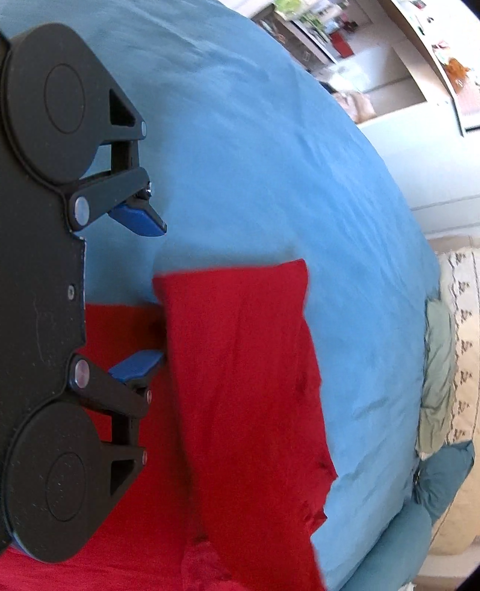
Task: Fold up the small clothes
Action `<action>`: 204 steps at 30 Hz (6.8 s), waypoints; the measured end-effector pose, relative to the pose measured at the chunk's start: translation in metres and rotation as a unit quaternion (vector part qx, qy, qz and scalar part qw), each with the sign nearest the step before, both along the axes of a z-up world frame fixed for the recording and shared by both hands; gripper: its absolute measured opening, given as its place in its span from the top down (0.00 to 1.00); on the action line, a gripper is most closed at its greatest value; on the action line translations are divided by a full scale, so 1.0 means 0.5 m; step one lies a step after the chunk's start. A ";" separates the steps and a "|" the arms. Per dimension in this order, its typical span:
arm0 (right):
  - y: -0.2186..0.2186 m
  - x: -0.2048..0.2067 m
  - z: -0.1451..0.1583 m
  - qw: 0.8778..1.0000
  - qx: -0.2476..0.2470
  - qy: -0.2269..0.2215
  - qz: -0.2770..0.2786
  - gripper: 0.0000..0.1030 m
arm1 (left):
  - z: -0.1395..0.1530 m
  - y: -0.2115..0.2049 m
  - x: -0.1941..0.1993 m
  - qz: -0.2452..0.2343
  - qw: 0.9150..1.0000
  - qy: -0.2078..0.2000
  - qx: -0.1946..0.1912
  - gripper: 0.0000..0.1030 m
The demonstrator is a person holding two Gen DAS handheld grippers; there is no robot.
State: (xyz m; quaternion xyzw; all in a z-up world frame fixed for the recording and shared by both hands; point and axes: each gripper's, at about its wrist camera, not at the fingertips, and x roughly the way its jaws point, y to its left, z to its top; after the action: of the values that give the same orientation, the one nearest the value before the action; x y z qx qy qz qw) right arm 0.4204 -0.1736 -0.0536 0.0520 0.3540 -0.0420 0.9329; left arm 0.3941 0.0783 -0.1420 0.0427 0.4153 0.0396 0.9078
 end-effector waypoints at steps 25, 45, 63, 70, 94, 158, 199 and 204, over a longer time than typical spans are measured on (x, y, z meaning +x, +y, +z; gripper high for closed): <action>-0.141 -0.093 -0.132 0.997 -0.051 0.053 -0.002 0.03 | 0.080 -0.046 -0.002 -0.029 0.999 -0.032 -0.025 0.22; -0.181 -0.088 -0.246 0.998 0.041 -0.007 0.054 0.02 | -0.046 -0.108 0.049 -0.052 0.996 -0.025 -0.067 0.16; -0.190 -0.511 0.133 0.989 0.053 -0.095 0.103 0.00 | 0.321 -0.045 -0.331 -0.020 0.991 -0.116 -0.069 0.01; -0.179 -0.714 0.117 0.996 0.030 -0.028 0.085 0.00 | 0.276 -0.019 -0.514 -0.024 0.993 -0.051 -0.099 0.02; -0.145 -0.847 -0.190 0.996 0.034 0.076 -0.037 0.28 | -0.024 0.028 -0.619 0.013 0.995 0.044 -0.094 0.41; -0.272 0.050 -0.077 0.997 0.061 -0.034 -0.024 0.00 | 0.104 -0.077 0.234 0.039 0.994 -0.095 -0.026 0.21; -0.273 -0.257 -0.197 0.969 0.190 0.068 -0.143 0.14 | 0.051 -0.286 0.035 -0.109 0.992 0.053 -0.031 0.03; -0.322 -0.208 -0.190 0.975 0.197 0.062 -0.079 0.26 | 0.038 -0.300 0.064 -0.126 0.990 0.054 -0.025 0.03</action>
State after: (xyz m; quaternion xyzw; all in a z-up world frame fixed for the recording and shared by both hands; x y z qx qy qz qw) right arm 0.3165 -0.3348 -0.1486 0.2600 0.4070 -0.0481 0.8743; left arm 0.4263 -0.0718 -0.1232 0.0742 0.4560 -0.0878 0.8825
